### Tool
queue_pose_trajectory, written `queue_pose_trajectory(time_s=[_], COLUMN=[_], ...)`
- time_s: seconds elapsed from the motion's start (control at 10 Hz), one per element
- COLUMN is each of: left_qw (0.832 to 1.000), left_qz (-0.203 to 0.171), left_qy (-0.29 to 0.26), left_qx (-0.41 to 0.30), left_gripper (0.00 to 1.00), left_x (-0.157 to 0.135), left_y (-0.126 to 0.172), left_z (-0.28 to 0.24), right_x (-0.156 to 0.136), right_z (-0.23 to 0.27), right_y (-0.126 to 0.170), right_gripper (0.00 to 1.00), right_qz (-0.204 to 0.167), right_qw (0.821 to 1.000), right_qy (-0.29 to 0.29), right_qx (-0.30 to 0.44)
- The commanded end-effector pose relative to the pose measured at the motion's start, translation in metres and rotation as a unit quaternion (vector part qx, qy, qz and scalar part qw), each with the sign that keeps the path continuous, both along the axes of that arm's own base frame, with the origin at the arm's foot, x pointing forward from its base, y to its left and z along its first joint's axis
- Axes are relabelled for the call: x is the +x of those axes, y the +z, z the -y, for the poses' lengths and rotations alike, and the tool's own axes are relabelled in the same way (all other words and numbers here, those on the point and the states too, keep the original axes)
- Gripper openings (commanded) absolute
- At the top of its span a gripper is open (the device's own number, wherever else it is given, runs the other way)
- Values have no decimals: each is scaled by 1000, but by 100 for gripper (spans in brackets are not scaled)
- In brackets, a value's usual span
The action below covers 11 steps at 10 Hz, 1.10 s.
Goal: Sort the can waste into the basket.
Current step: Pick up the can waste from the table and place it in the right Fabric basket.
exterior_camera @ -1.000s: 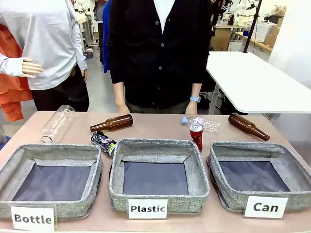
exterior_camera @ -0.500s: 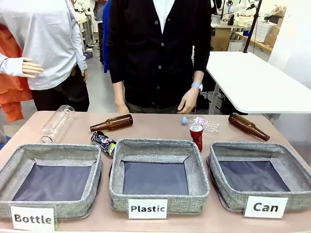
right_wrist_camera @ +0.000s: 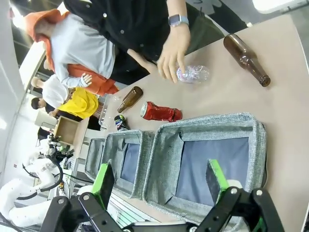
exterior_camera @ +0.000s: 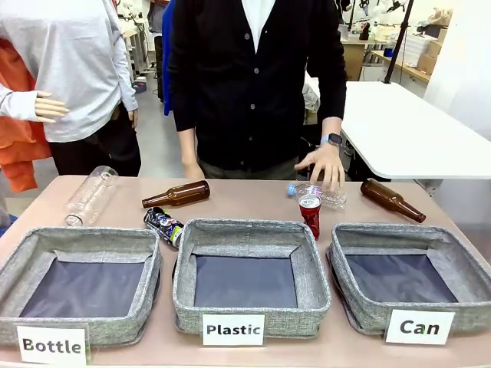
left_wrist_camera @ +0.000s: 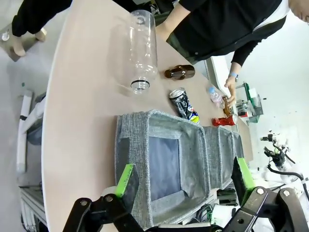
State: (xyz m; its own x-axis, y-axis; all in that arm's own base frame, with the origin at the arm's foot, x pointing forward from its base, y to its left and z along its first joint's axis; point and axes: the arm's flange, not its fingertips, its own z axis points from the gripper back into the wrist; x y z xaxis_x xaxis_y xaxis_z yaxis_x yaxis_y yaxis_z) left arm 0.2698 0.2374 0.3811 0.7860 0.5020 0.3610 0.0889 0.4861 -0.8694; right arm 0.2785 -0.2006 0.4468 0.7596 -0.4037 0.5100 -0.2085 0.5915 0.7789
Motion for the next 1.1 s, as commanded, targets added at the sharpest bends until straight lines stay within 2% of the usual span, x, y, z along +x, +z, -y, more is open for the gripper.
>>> queue_pose_trajectory(time_s=[0.0, 0.2, 0.4, 0.5, 0.6, 0.7, 0.8, 0.9, 1.0], left_qw=[998, 983, 953, 937, 923, 903, 891, 884, 892], left_qz=[3, -4, -15, -27, -45, -51, -40, -30, -40], left_qy=[-14, -71, -136, -156, -132, -141, -132, -119, -117], left_qx=[58, 167, 270, 313, 359, 402, 432, 452, 435], left_gripper=[100, 100, 100, 100, 100, 100, 100, 100, 100], left_x=[3, 26, 71, 94, 112, 129, 137, 142, 143], left_y=[17, 55, 80, 78, 75, 67, 62, 60, 65], left_z=[21, 76, 159, 200, 233, 270, 299, 313, 307], right_x=[3, 3, 3, 3, 3, 3, 3, 3, 3], right_z=[2, 2, 2, 2, 2, 2, 2, 2, 2], right_y=[1, 1, 1, 1, 1, 1, 1, 1, 1], right_gripper=[100, 100, 100, 100, 100, 100, 100, 100, 100], right_qz=[14, 14, 14, 14, 14, 14, 14, 14, 14], right_qw=[1000, 1000, 1000, 1000, 1000, 1000, 1000, 1000, 1000], right_qy=[3, 3, 3, 3, 3, 3, 3, 3, 3], right_qx=[-3, -3, -3, -3, -3, -3, -3, -3, -3])
